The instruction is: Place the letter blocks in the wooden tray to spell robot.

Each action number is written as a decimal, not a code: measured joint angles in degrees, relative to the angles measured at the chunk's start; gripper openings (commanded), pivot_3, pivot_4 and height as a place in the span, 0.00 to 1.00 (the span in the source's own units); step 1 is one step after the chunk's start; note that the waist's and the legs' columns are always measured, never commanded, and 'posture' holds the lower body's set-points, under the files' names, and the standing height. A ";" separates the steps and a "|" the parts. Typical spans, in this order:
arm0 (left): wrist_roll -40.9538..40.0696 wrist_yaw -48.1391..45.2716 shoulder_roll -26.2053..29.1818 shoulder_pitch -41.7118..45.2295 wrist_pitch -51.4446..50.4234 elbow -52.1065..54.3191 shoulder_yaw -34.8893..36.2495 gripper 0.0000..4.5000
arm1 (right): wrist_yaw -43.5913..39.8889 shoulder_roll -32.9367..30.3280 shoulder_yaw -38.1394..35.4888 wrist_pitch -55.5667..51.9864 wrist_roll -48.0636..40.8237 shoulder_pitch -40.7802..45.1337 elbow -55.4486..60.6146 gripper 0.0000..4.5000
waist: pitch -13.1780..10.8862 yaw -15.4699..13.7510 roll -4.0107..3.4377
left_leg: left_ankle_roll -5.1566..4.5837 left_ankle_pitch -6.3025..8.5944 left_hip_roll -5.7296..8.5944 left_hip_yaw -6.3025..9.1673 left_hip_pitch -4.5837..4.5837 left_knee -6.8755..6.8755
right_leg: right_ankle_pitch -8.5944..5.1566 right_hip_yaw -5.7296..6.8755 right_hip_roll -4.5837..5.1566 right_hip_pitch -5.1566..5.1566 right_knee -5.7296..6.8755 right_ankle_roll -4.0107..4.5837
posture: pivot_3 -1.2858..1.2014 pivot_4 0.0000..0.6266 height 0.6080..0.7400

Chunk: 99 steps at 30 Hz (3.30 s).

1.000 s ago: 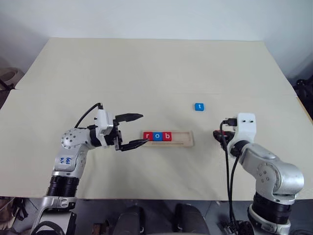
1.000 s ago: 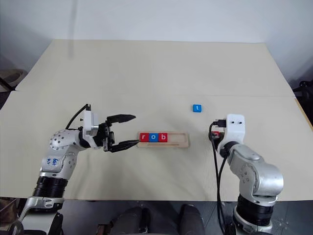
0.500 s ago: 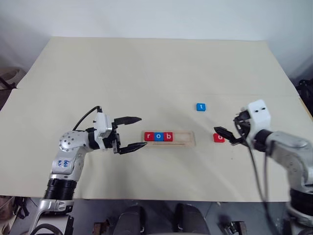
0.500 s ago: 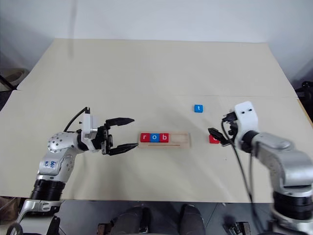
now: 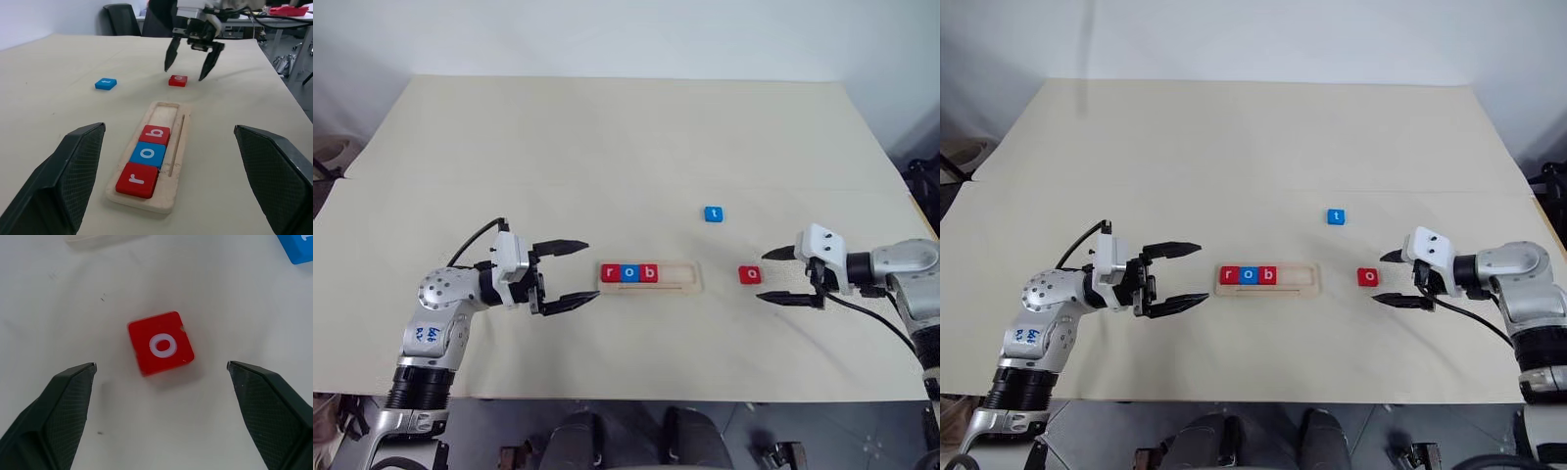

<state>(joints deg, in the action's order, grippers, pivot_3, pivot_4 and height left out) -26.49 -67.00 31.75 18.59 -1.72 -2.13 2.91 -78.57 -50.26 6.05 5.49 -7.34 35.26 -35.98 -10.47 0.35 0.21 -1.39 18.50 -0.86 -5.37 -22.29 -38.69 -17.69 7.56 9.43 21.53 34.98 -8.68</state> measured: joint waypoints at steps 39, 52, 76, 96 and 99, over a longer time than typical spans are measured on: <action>1.11 3.16 2.43 -3.96 1.17 2.09 0.61 1.00 | 1.41 16.00 10.00 -24.59 -0.34 7.20 21.61 0.32 | -0.04 -0.08 -0.09 | -0.02 0.03 0.01 0.14 -0.12 -0.27 | 0.01 0.03 0.03 0.04 0.16 -0.01 | 0.52 0.24 1.00; 1.09 4.29 2.43 -4.80 1.17 3.48 0.63 1.00 | 1.23 16.65 10.02 -21.64 0.92 9.28 16.79 0.54 | -0.04 -0.06 -0.09 | -0.02 0.03 0.00 0.13 -0.12 -0.27 | 0.01 0.02 0.03 0.05 0.17 -0.01 | 0.52 0.24 1.00; 1.09 4.27 1.95 -3.42 1.79 1.75 0.62 1.00 | 5.29 17.07 5.58 -23.50 -1.52 7.74 21.42 0.39 | -0.04 -0.06 -0.09 | -0.02 0.03 0.00 0.12 -0.12 -0.26 | 0.01 0.02 0.03 0.05 0.17 -0.01 | 0.52 0.24 1.00; 1.10 4.32 1.78 -3.23 1.92 1.41 0.58 1.00 | 5.68 17.82 8.70 -23.44 -0.93 5.98 20.20 0.00 | -0.04 -0.09 -0.09 | -0.02 0.03 0.00 0.12 -0.13 -0.26 | 0.01 0.02 0.03 0.05 0.16 -0.01 | 0.52 0.24 1.00; 1.09 4.33 1.78 -3.23 1.94 1.42 0.58 1.00 | 5.51 17.38 6.43 -24.76 -3.59 5.92 23.01 0.00 | -0.04 -0.12 -0.09 | -0.02 0.03 0.00 0.13 -0.12 -0.27 | 0.01 0.02 0.03 0.05 0.17 -0.01 | 0.52 0.24 1.00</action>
<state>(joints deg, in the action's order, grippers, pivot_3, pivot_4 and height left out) -25.39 -62.68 33.52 15.36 0.23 -0.71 3.48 -73.06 -32.88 12.48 -19.28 -10.94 41.18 -12.97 -10.51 0.23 0.12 -1.41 18.54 -0.87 -5.24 -22.42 -38.96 -17.68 7.59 9.46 21.57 35.15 -8.69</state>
